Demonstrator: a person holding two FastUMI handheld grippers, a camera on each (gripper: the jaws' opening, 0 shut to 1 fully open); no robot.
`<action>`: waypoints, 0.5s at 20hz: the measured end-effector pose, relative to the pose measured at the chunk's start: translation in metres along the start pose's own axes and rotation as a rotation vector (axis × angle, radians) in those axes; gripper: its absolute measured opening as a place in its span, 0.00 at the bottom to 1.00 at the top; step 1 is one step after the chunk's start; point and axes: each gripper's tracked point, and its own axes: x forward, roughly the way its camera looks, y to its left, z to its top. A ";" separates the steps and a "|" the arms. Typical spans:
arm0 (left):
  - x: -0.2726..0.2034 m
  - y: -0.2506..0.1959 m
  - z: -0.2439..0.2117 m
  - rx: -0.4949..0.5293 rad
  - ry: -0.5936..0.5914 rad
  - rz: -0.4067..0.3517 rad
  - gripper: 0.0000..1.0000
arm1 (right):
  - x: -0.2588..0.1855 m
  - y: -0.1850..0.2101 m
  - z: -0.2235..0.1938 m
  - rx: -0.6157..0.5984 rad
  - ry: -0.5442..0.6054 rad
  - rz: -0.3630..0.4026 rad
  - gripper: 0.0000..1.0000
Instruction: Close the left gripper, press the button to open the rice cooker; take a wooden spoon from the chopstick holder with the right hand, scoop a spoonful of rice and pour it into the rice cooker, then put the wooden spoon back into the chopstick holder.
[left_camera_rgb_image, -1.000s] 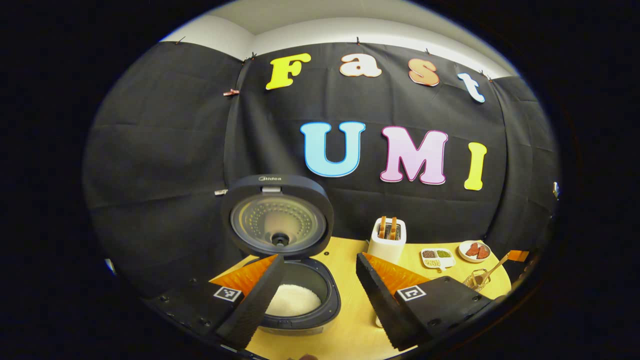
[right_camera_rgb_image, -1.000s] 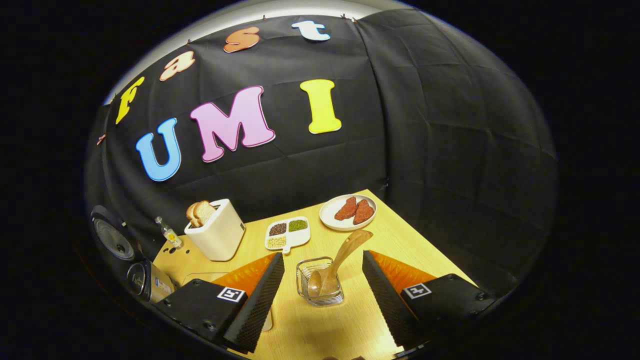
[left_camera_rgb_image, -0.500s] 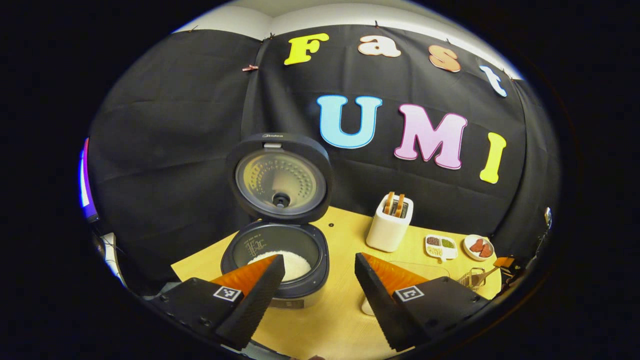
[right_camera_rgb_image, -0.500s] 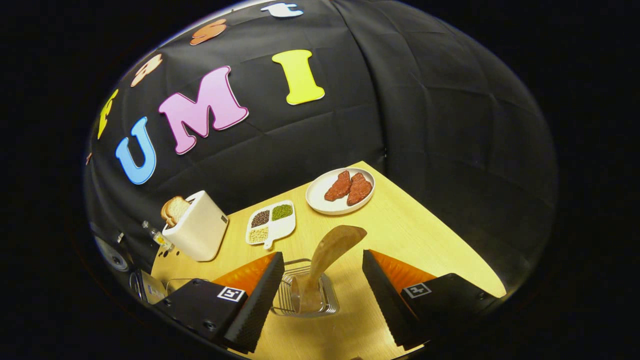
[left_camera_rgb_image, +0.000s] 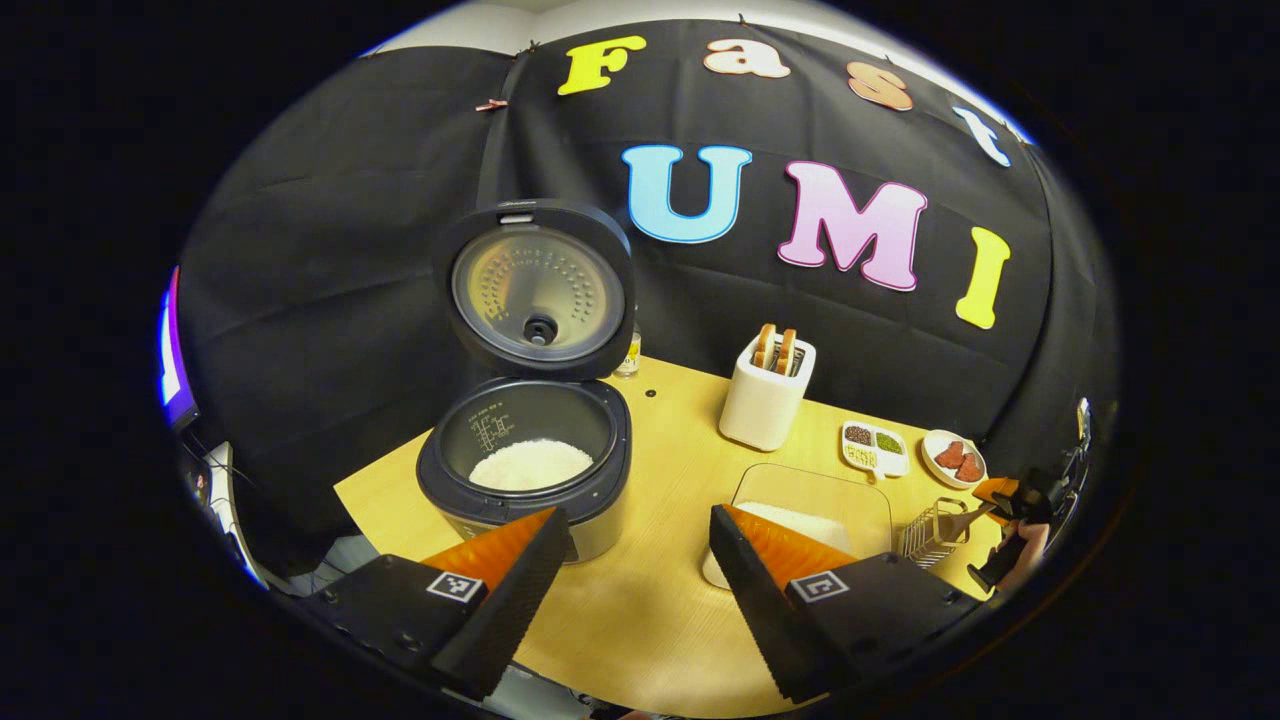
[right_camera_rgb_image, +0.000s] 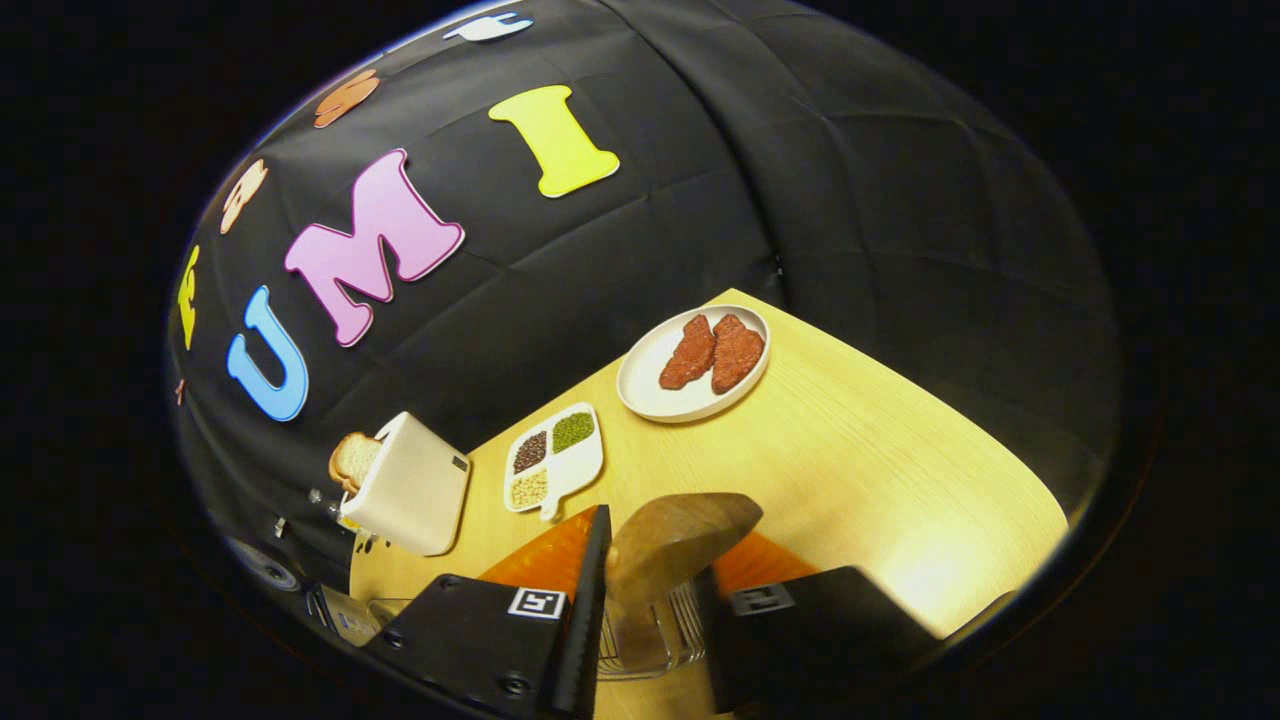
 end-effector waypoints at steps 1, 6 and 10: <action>0.000 0.000 -0.002 0.001 0.001 -0.001 0.96 | -0.005 0.005 -0.001 0.006 0.009 0.008 0.33; -0.004 0.001 -0.009 -0.028 0.005 -0.007 0.96 | -0.016 0.015 0.001 -0.025 0.011 0.035 0.20; -0.007 0.009 -0.010 -0.051 -0.005 -0.018 0.96 | -0.038 0.027 0.023 -0.031 -0.045 0.061 0.19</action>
